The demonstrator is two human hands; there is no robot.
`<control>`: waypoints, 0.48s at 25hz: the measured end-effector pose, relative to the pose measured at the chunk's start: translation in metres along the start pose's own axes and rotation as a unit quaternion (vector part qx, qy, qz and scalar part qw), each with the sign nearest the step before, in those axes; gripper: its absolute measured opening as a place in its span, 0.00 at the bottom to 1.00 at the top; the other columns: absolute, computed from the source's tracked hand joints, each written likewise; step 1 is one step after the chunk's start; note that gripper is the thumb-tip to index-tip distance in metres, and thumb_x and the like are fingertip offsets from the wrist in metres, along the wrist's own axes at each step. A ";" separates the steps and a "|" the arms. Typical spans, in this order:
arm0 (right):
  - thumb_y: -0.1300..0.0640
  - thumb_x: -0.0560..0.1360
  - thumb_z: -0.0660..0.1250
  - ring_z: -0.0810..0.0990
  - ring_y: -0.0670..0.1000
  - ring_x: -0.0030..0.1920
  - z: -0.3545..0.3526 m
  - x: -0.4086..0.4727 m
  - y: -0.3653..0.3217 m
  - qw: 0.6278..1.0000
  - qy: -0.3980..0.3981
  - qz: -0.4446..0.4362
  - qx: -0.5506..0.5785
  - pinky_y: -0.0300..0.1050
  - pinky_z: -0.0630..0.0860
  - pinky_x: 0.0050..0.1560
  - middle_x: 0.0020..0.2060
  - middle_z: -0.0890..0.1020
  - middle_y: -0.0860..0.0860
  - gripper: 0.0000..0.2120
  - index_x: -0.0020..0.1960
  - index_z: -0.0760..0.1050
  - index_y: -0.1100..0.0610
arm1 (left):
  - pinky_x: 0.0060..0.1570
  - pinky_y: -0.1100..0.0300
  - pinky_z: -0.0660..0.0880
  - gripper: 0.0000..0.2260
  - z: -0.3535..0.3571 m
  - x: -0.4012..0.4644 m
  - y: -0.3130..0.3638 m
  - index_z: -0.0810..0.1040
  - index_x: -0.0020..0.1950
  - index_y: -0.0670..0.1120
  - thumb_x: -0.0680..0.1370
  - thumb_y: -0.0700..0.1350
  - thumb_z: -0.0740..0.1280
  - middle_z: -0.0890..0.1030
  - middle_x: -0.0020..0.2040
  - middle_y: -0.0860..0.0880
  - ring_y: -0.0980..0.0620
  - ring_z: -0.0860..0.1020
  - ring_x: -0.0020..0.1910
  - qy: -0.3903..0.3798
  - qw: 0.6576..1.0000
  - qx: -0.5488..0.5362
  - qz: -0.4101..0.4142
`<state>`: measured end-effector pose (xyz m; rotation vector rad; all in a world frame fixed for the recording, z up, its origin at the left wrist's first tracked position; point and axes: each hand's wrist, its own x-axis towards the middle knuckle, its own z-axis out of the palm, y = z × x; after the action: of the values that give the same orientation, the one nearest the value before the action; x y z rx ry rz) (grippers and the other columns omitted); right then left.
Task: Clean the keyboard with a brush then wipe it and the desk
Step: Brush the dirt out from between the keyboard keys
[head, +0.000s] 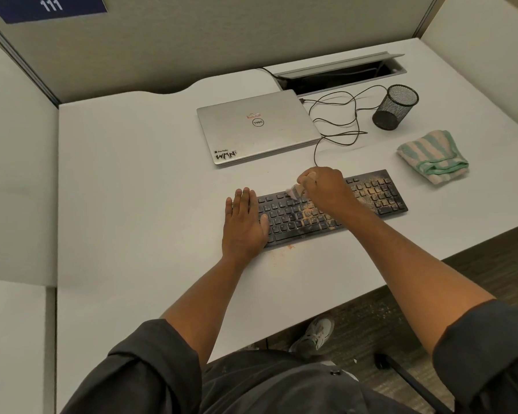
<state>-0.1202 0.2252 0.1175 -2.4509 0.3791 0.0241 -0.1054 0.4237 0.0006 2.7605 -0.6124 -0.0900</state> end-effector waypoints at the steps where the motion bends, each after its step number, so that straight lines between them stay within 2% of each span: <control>1: 0.57 0.81 0.61 0.82 0.53 0.46 -0.004 0.005 -0.003 1.000 -0.018 0.015 -0.006 0.45 0.75 0.47 0.44 0.85 0.52 0.12 0.50 0.83 0.59 | 0.80 0.47 0.41 0.35 0.000 0.000 0.000 0.52 0.82 0.39 0.79 0.57 0.40 0.55 0.82 0.41 0.43 0.49 0.82 0.001 1.000 0.000 -0.001; 5: 0.61 0.79 0.60 0.83 0.59 0.45 -0.013 0.023 -0.015 0.998 -0.029 0.049 -0.004 0.53 0.80 0.48 0.43 0.85 0.61 0.14 0.50 0.82 0.66 | 0.80 0.47 0.41 0.36 0.001 0.000 0.000 0.53 0.82 0.39 0.79 0.57 0.40 0.55 0.82 0.41 0.43 0.50 0.82 0.001 1.000 -0.001 -0.003; 8: 0.61 0.79 0.59 0.84 0.63 0.45 -0.004 0.030 -0.016 0.996 -0.020 0.083 -0.005 0.55 0.80 0.47 0.42 0.85 0.63 0.15 0.49 0.81 0.68 | 0.80 0.48 0.41 0.36 0.001 0.000 -0.001 0.53 0.82 0.39 0.79 0.57 0.40 0.55 0.82 0.41 0.43 0.49 0.82 0.000 1.000 -0.001 -0.002; 12: 0.59 0.78 0.59 0.81 0.58 0.36 -0.008 0.039 -0.021 0.993 -0.047 0.110 -0.006 0.55 0.81 0.45 0.41 0.85 0.61 0.14 0.49 0.80 0.67 | 0.80 0.48 0.41 0.35 0.002 0.001 0.000 0.54 0.82 0.39 0.79 0.57 0.41 0.56 0.82 0.41 0.43 0.50 0.82 0.006 1.000 -0.002 -0.004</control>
<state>-0.0781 0.2257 0.1326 -2.3970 0.6067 0.2359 -0.1045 0.4227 -0.0012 2.7573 -0.5986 -0.0772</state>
